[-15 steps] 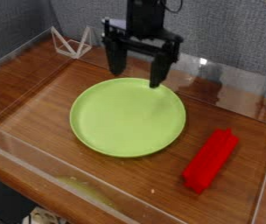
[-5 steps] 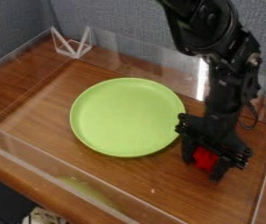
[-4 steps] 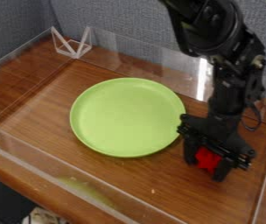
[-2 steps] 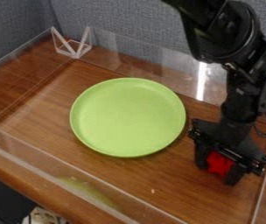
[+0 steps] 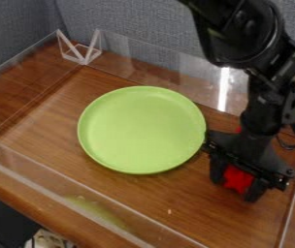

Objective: Put the carrot on the left side

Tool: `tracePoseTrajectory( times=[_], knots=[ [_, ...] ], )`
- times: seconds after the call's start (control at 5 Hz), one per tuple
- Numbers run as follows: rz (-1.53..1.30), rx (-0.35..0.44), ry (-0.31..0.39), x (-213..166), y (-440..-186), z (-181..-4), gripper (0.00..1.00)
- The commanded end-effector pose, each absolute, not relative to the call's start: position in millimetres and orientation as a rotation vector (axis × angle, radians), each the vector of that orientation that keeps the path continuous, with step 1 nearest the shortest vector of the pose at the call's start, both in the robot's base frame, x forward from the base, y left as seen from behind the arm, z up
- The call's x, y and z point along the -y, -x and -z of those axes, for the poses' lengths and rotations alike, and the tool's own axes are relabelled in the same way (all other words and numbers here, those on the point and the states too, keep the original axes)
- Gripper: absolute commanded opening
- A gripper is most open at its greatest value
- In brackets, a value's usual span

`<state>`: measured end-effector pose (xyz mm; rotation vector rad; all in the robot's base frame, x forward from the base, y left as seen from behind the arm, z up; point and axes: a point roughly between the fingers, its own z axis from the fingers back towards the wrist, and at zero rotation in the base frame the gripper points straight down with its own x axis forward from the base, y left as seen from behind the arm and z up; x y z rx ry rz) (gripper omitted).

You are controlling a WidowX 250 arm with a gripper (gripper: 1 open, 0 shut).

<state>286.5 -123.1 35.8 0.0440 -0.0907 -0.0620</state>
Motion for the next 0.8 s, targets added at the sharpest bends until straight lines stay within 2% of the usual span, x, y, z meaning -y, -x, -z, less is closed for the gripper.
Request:
tracePoseTrajectory(
  times=[0.0,0.6],
  knots=[
    [-0.019,0.164,-0.027,113.3,-294.2,-58.0,0.0],
    [0.004,0.218,0.011,139.1,-280.4,-41.1,0.0]
  ],
)
